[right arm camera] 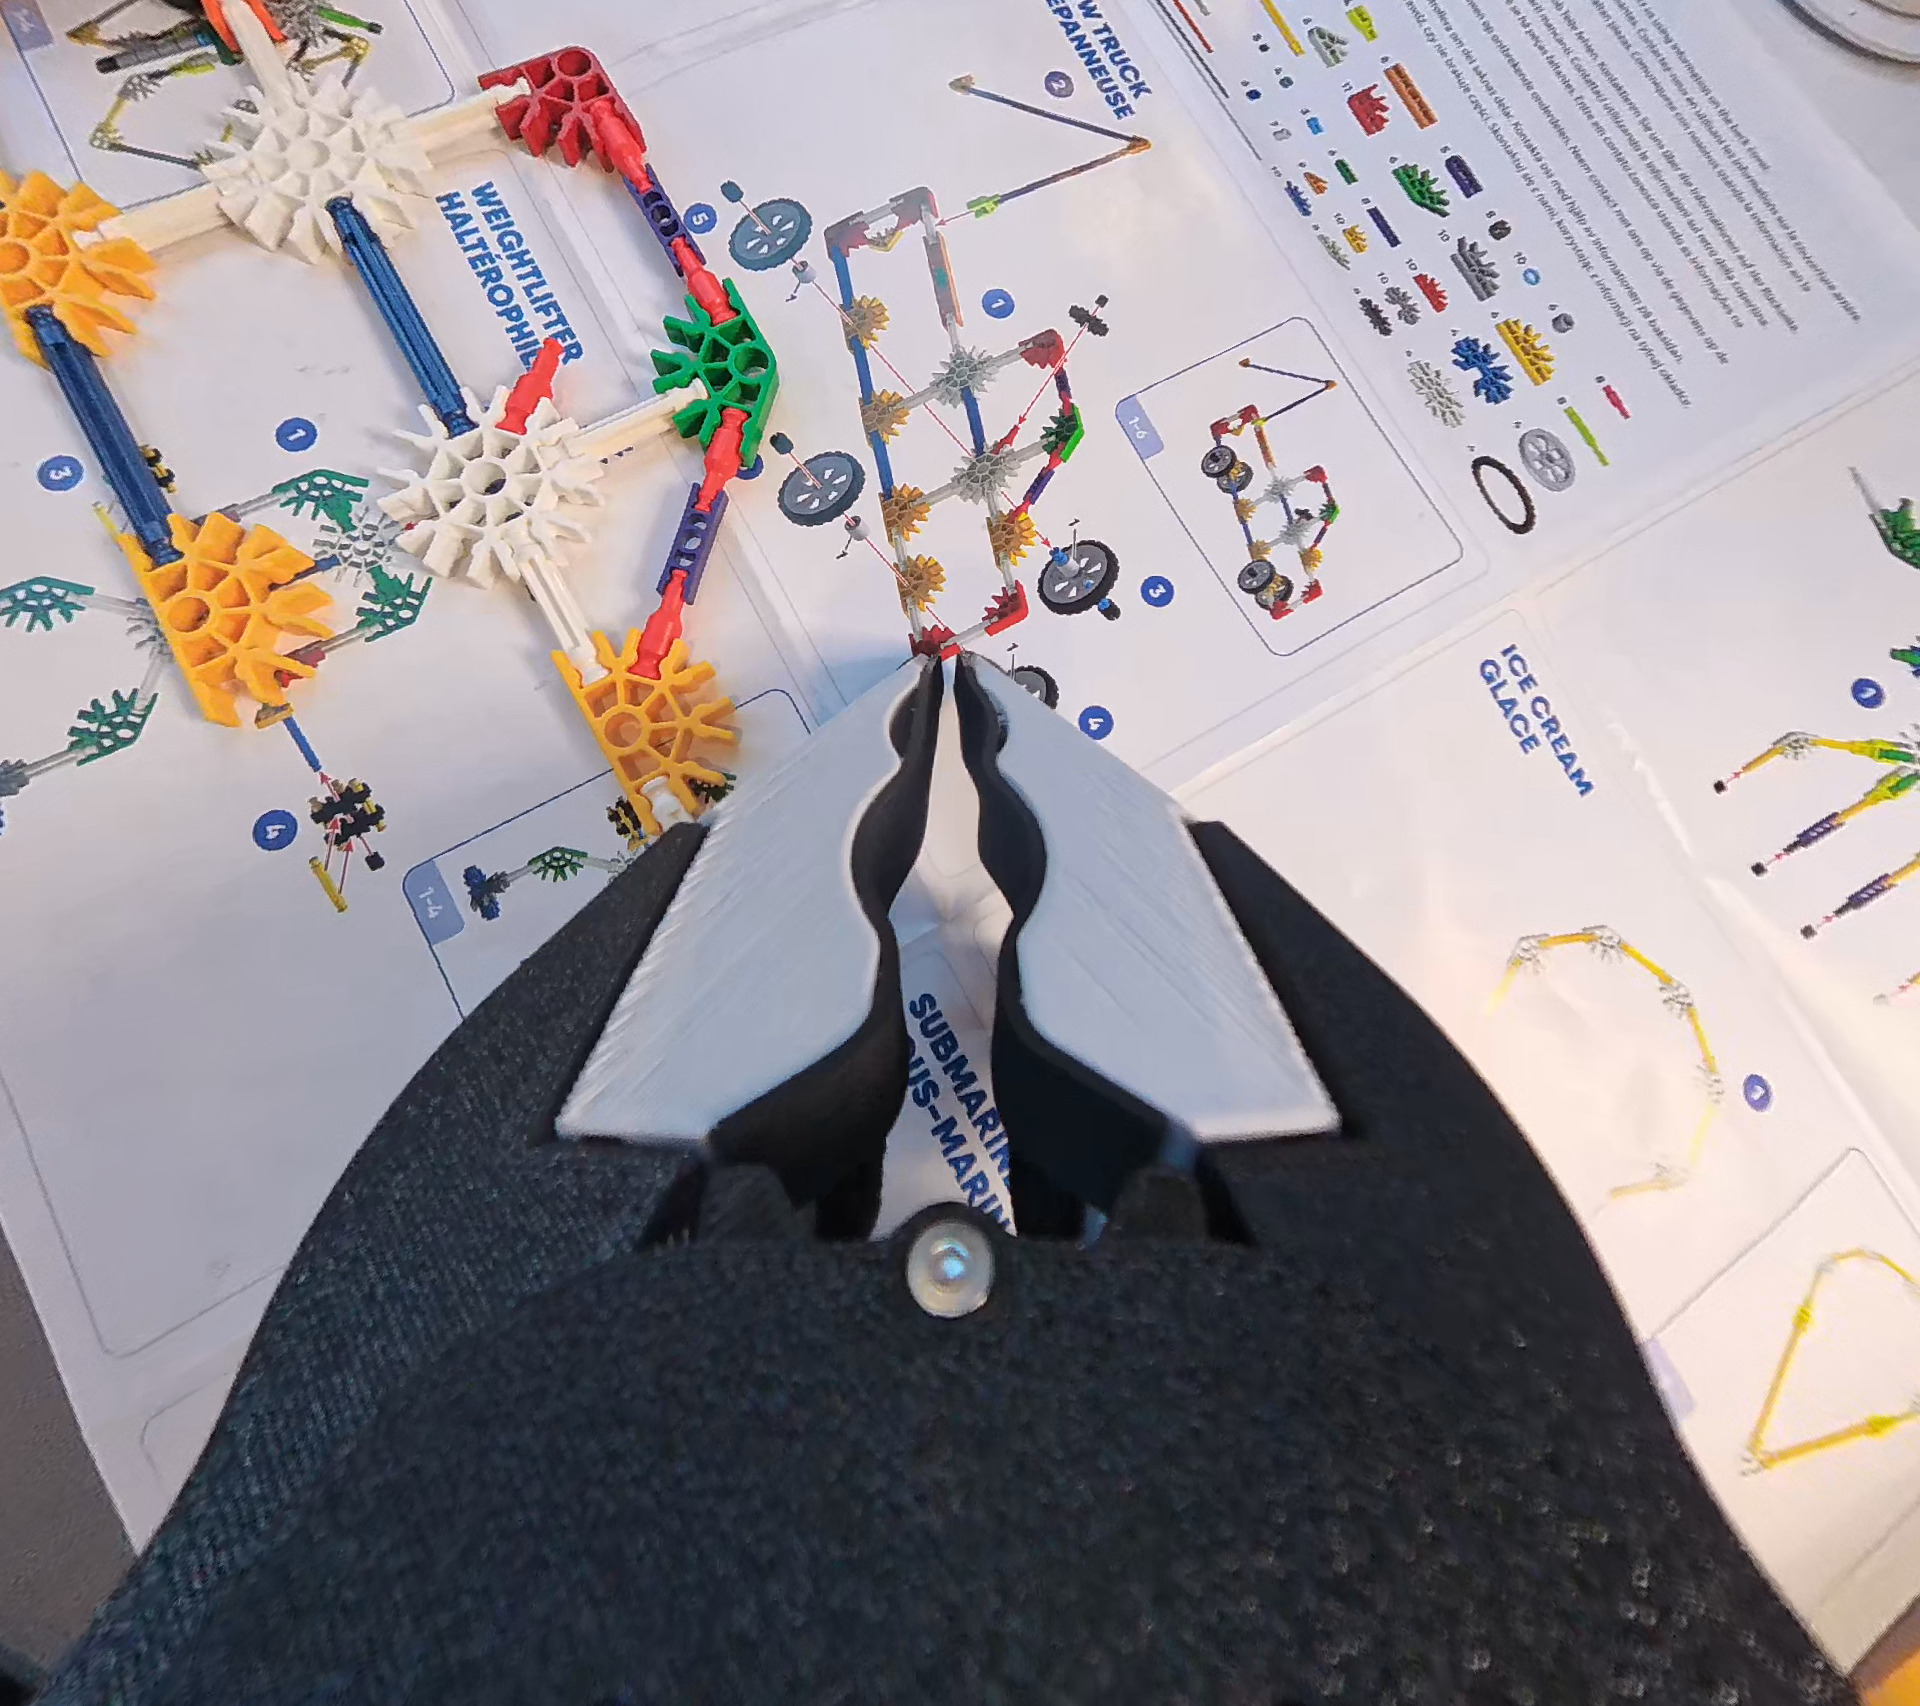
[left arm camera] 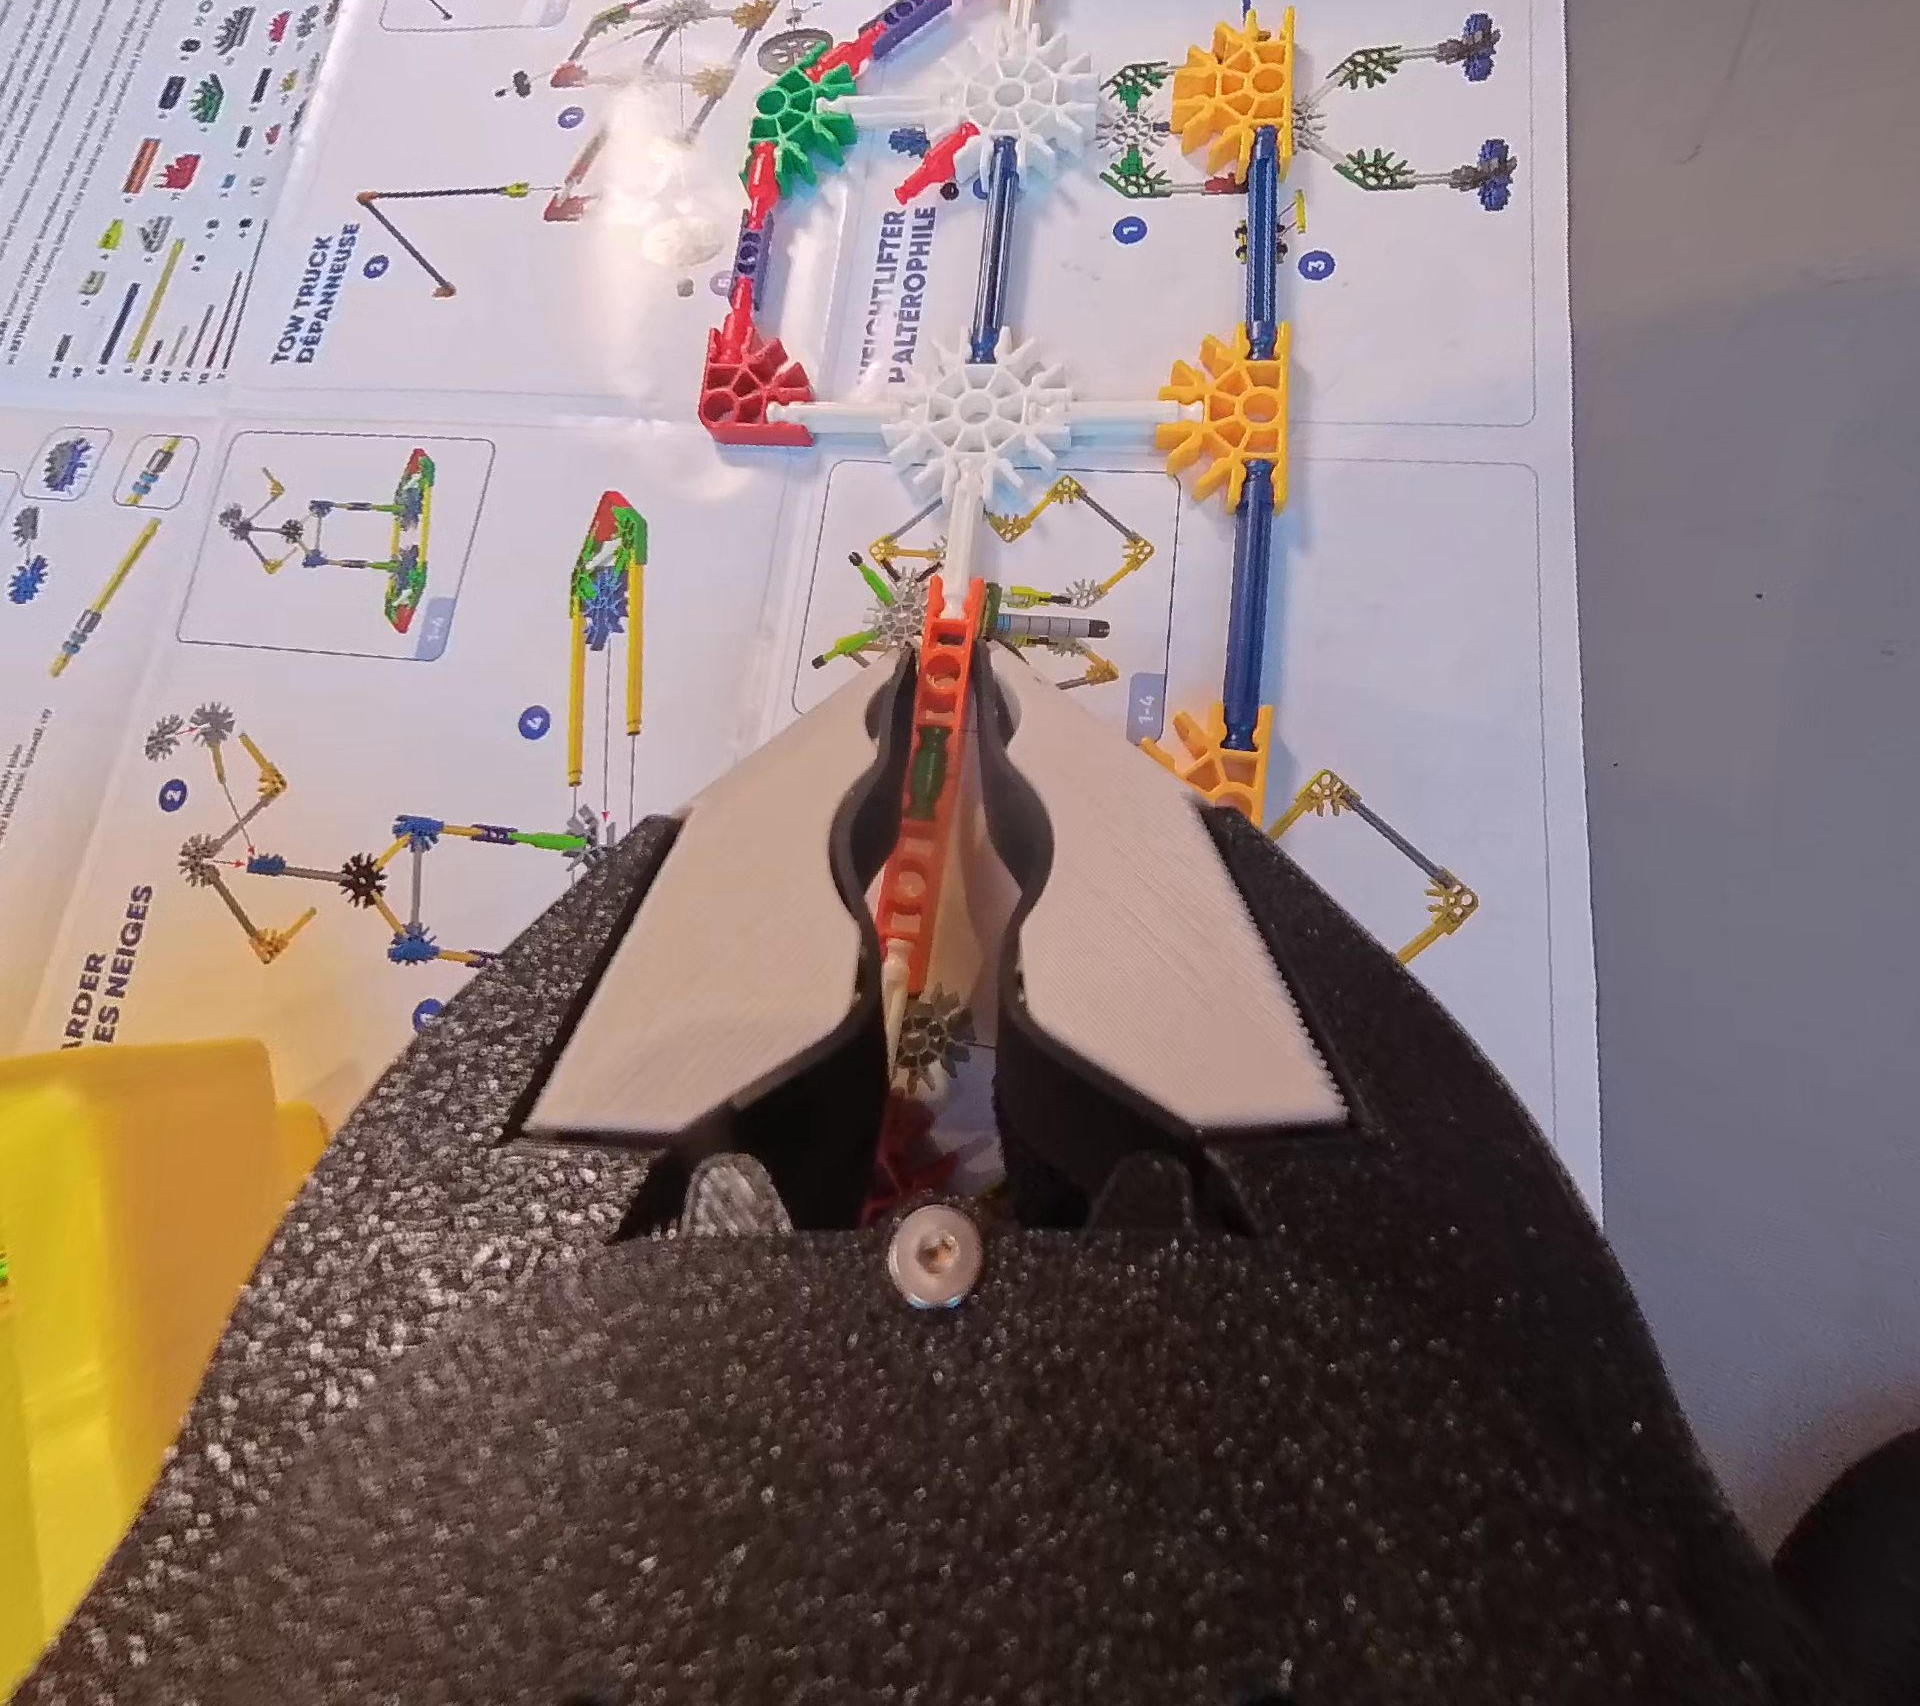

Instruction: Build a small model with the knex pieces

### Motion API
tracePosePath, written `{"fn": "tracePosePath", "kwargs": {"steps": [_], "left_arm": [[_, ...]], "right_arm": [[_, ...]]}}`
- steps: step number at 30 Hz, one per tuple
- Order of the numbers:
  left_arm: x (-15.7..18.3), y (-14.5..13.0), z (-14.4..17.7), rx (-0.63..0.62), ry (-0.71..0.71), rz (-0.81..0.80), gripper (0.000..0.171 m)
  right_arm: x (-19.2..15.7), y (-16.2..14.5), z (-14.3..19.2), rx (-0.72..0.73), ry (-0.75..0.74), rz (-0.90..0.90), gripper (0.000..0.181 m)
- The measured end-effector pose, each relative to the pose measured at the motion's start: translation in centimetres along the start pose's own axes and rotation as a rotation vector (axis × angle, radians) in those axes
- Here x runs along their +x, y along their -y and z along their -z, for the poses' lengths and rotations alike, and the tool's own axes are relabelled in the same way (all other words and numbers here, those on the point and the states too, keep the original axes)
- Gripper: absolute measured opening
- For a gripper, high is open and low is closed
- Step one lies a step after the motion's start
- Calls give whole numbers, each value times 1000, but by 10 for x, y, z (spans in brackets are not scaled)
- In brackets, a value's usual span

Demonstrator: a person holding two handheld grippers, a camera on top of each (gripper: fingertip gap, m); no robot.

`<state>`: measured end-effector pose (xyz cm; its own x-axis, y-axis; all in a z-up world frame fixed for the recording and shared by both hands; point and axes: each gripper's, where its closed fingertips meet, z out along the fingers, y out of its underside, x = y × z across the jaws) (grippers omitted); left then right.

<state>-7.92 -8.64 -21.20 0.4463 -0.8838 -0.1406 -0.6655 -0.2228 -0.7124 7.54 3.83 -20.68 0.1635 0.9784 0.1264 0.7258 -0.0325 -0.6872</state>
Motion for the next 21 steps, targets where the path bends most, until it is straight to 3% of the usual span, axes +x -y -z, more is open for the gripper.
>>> {"fn": "tracePosePath", "kwargs": {"steps": [21], "left_arm": [[0,0,0,0,-1,1,9]], "right_arm": [[0,-2,-1,-6,-28,4,1]]}}
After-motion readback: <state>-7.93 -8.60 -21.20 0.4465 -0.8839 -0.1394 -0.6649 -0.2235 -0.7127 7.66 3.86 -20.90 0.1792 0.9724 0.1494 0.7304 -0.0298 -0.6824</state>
